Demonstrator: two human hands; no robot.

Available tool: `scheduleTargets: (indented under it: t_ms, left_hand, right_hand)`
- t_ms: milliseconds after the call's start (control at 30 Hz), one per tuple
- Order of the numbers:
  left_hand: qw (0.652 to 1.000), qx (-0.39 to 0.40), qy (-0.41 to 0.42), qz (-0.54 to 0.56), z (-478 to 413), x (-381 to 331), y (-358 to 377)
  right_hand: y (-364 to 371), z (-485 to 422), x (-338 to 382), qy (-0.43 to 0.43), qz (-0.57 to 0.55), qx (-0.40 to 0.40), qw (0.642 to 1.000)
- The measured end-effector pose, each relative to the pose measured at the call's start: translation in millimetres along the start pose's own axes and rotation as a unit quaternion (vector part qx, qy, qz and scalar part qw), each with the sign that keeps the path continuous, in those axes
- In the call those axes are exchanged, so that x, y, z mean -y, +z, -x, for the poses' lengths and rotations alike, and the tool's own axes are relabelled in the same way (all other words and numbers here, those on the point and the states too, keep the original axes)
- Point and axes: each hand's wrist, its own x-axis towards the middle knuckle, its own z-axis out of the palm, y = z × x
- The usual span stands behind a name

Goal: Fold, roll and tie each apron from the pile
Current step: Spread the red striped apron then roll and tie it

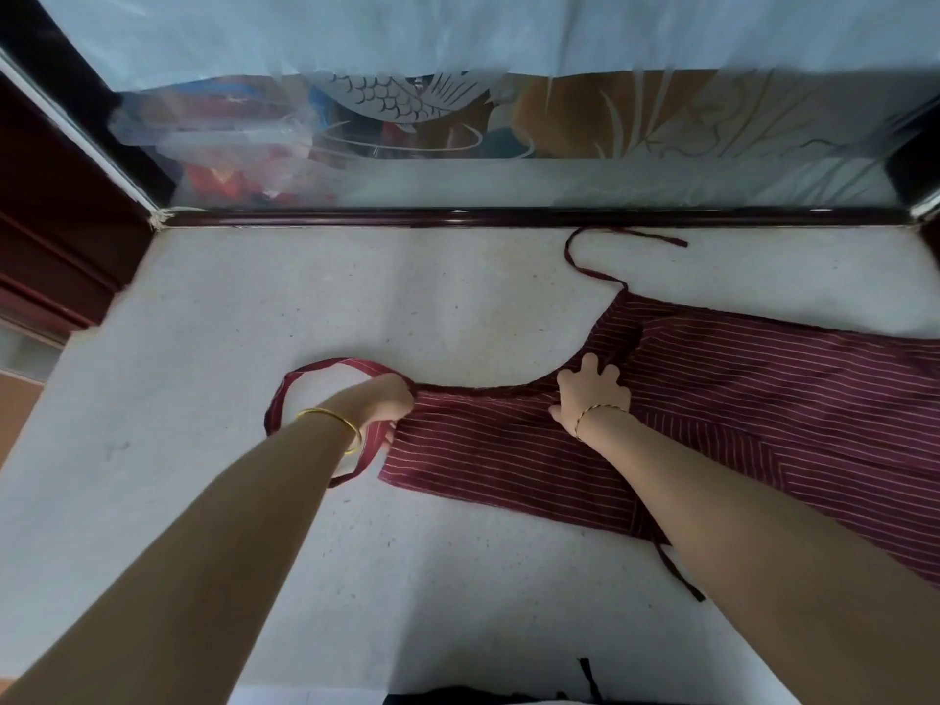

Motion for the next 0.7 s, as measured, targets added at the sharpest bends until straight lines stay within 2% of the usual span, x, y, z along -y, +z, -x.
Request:
scheduleTargets:
  t_ms: [67, 133, 167, 233, 300, 400, 500, 700]
  left_hand:
    - [0.996, -0.01, -0.052, -0.073, -4.1, 7.2, -11.7]
    - [0.963, -0.069, -0.083, -0.246, -0.4, 2.4, -15.7]
    - [0.942, -0.101, -0.083, -0.31, 1.7, -8.7, -16.7]
    - [0.923, -0.139, -0.021, -0.359, -2.7, -45.4, -13.6]
    - [0.931, -0.143, 0.063, -0.329, -10.8, -89.7, -3.9]
    - [0.96, -0.122, 0.155, -0.197, -21.3, -148.8, 11.1]
    - [0.968, -0.095, 0.194, -0.131, -31.8, -181.9, 21.9]
    - [0.96, -0.143, 0.22, -0.098, -59.1, -200.3, 29.3]
  right_hand:
    - [-1.5, 2.8, -0.9, -0.025, -0.03, -0.057, 0.998]
    - [-2.1, 7.6, -4.7, -0.049, -0.081, -0.127, 0.987]
    - [-2.7, 9.4, -8.2, -0.056, -0.116, -0.154, 0.98]
    - [-5.4, 10.2, -22.2, -0.053, -0.199, -0.198, 0.958]
    - [-11.0, 9.2, -41.9, -0.03, -0.27, -0.228, 0.935]
    - [-17.7, 4.0, -82.1, 0.03, -0.311, -0.232, 0.921]
    - [-23.0, -5.6, -114.8, 0.052, -0.293, -0.199, 0.934]
    - [-29.2, -41.0, -137.1, 0.017, -0.181, -0.142, 0.973]
